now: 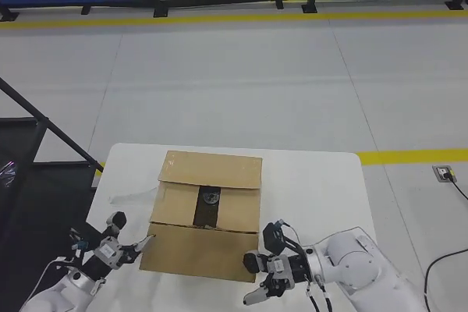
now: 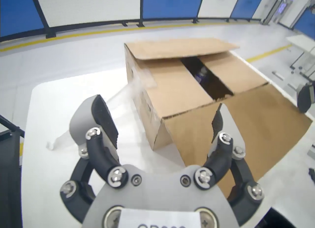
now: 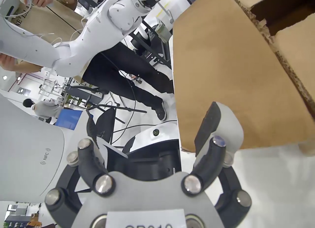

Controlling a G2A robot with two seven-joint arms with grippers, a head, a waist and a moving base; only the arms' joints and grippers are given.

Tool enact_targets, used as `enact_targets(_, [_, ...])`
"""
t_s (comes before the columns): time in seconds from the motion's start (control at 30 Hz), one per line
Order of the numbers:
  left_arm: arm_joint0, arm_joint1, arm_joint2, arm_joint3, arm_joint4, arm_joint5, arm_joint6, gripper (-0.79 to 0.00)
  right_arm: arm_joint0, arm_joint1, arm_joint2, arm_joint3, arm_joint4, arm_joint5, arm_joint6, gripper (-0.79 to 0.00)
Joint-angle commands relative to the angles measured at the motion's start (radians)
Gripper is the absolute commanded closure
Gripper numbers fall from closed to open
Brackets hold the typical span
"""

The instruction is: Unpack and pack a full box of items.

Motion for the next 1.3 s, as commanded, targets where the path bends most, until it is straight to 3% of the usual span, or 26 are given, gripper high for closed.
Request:
enact_targets(0.0, [-0.004,0.003,0.011,0.025,0.05,-0.018,-0.017,-0.785,0.02,-0.003,-0.02,0.025,0.034,0.002,-0.002,-0.785])
enact_targets(0.33, [-0.034,0.009,0.051,0.074,0.13,0.008,-0.027,-0.785,0.137,-0.039,-0.034,0.141,0.638,0.206,-0.094,-0.785])
enact_targets(0.7, [-0.035,0.009,0.052,0.075,0.129,0.009,-0.028,-0.785,0.137,-0.039,-0.034,0.141,0.638,0.206,-0.094,-0.785])
enact_targets(0.83, [-0.033,0.009,0.055,0.071,0.125,0.022,-0.028,-0.785,0.132,-0.05,-0.055,0.143,0.652,0.315,-0.194,-0.785])
enact_targets(1.03, [-0.027,0.01,0.065,0.052,0.131,0.043,-0.041,-0.785,0.24,-0.096,-0.131,0.334,0.765,0.491,-0.241,-0.785])
enact_targets(1.27, [-0.021,0.012,0.081,0.048,0.144,0.059,-0.03,-0.785,0.349,-0.155,-0.199,0.517,0.781,0.51,-0.333,-0.785])
